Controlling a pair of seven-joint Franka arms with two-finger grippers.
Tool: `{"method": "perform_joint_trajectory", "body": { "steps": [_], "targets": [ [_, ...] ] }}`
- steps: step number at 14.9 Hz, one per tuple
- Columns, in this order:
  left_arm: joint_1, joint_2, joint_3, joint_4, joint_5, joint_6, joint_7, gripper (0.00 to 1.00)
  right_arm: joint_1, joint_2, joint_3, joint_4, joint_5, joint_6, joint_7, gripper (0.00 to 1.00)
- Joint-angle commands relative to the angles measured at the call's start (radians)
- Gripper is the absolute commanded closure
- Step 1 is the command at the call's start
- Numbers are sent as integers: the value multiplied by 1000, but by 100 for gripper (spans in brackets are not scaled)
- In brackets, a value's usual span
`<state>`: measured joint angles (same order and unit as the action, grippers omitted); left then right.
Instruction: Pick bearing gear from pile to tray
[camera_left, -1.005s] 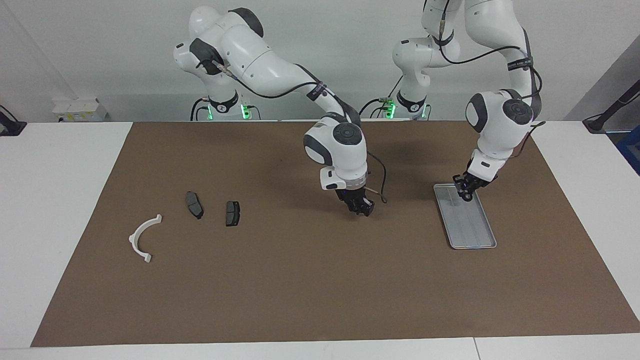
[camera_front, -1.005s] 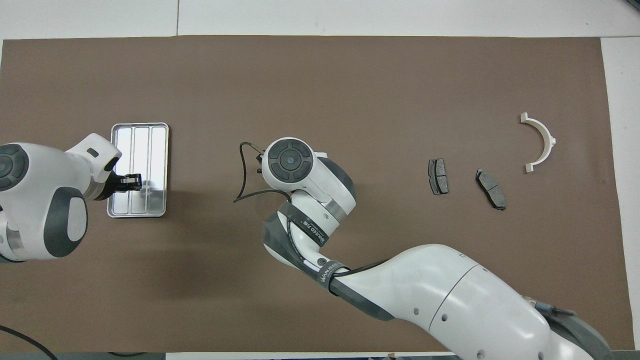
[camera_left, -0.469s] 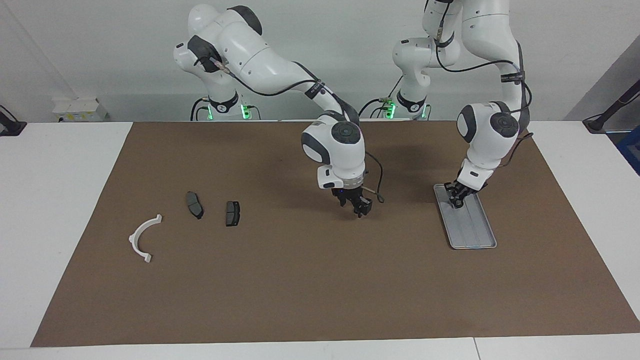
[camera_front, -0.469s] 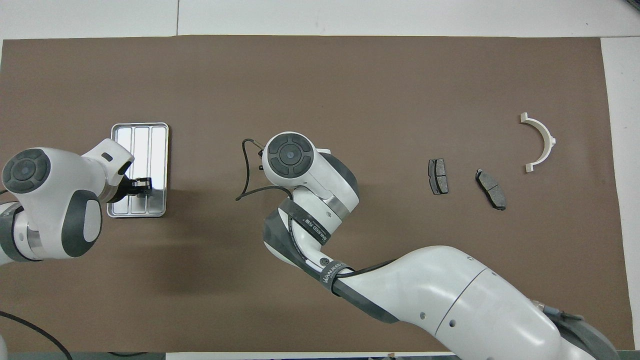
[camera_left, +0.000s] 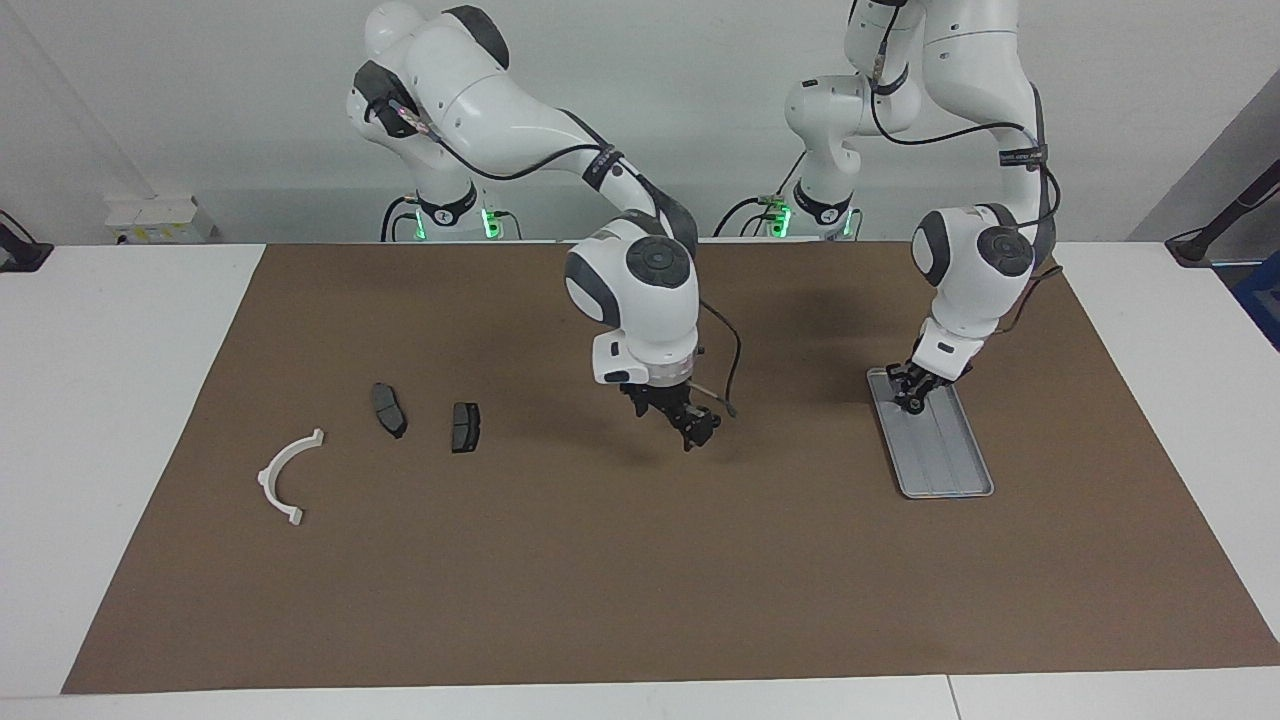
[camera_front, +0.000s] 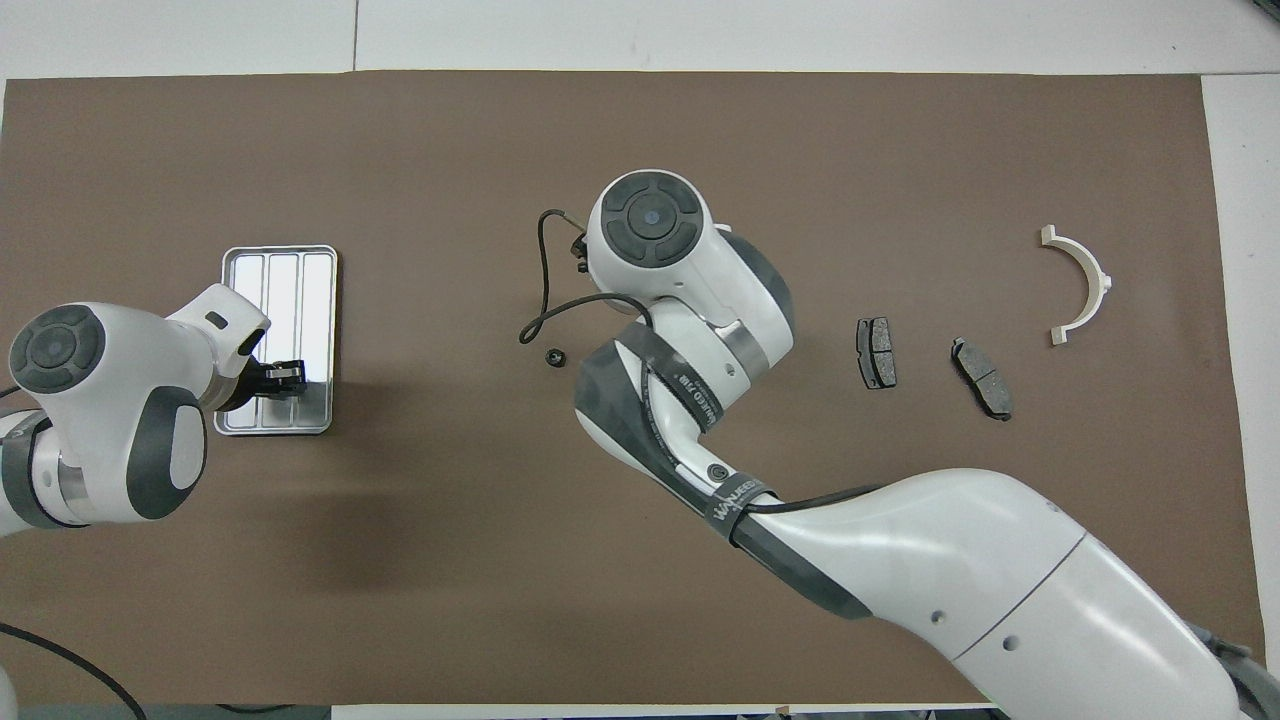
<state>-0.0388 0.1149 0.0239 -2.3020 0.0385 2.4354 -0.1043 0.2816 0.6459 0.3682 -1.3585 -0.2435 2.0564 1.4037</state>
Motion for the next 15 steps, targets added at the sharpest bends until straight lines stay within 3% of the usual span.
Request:
{"method": "perform_joint_trajectory", "body": {
  "steps": [1,3,5,7,10,12,15],
  "targets": [
    [-12,-14,5,-2,7,-21,15,0,-83,-55,12,-10,-7,-54,-185,0],
    [-57,-12,-2,90,7,-123,-56,0,-143,-78,14,-13,-5,-84,-328,0],
    [-171,29,4,180,12,-144,-240,0,-192,-95,14,-17,-4,-102,-467,0],
    [-263,55,4,264,14,-170,-291,0,-245,-104,15,-21,-4,-122,-595,0],
    [-378,173,5,482,17,-323,-429,0,-300,-117,14,-25,-5,-151,-754,0],
    [-432,262,5,594,15,-357,-487,0,-337,-118,14,-27,-5,-168,-854,0],
    [-467,307,4,601,15,-320,-518,0,-404,-118,14,-28,-5,-176,-1027,0]
  ]
}}
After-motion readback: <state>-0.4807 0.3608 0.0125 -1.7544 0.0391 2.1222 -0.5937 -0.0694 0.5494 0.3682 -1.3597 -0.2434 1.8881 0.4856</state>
